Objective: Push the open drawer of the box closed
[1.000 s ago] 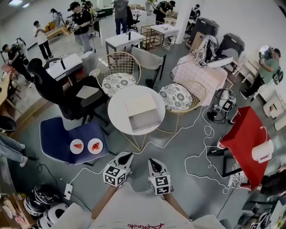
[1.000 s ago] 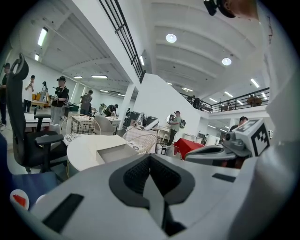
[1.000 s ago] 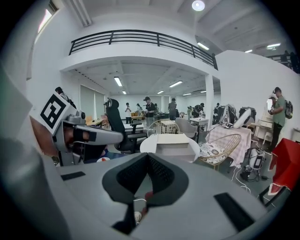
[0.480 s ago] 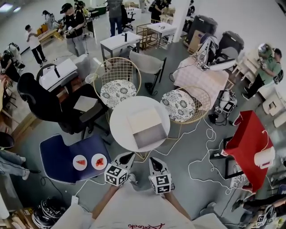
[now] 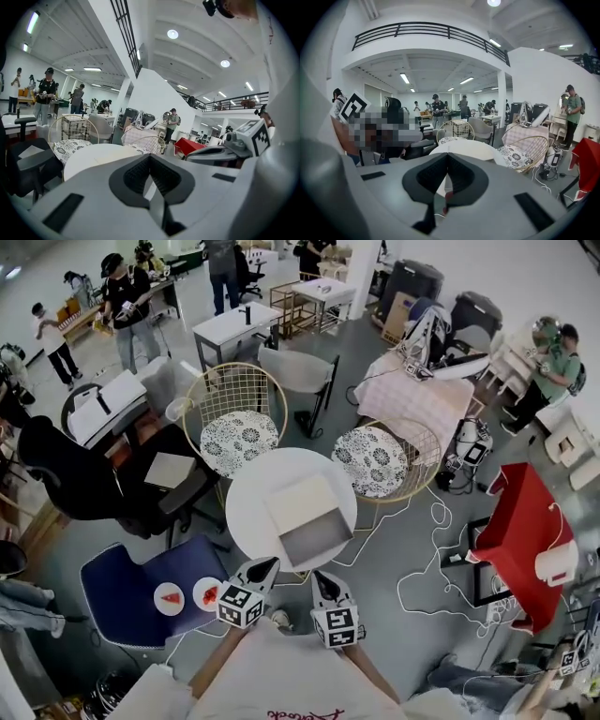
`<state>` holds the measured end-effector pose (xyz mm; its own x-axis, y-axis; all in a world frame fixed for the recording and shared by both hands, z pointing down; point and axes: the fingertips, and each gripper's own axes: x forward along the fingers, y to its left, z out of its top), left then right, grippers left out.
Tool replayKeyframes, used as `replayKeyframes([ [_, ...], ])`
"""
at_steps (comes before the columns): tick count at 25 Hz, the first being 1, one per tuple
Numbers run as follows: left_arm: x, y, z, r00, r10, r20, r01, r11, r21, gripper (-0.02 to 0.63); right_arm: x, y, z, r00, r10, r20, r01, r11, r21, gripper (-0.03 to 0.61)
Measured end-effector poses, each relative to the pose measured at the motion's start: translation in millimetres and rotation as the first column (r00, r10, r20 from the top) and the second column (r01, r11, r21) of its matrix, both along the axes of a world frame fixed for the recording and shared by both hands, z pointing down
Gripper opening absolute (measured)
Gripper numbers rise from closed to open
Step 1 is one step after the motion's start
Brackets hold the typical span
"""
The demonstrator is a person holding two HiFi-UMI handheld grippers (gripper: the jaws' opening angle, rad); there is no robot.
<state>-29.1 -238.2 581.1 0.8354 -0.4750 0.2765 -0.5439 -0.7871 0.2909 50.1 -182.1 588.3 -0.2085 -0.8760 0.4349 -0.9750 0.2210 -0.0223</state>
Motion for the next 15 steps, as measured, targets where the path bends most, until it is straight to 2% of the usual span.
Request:
replayKeyframes([
  [6,7.2,-9.9,4.1,1.000,-0.008,0.008,0.008,1.000,-0.006,0.012,11.1,-11.2,1.6,1.000,0.002,0.003,-0.002,1.000,0.001,0.015],
  [15,37.8,-12.8,-3.0,0.996,-0.090,0.018,0.090,0.996,-0.001,0.012,45.2,-20.9,-8.0,0.997,-0.082,0.005,0.082,0.996,0.019,0.015],
])
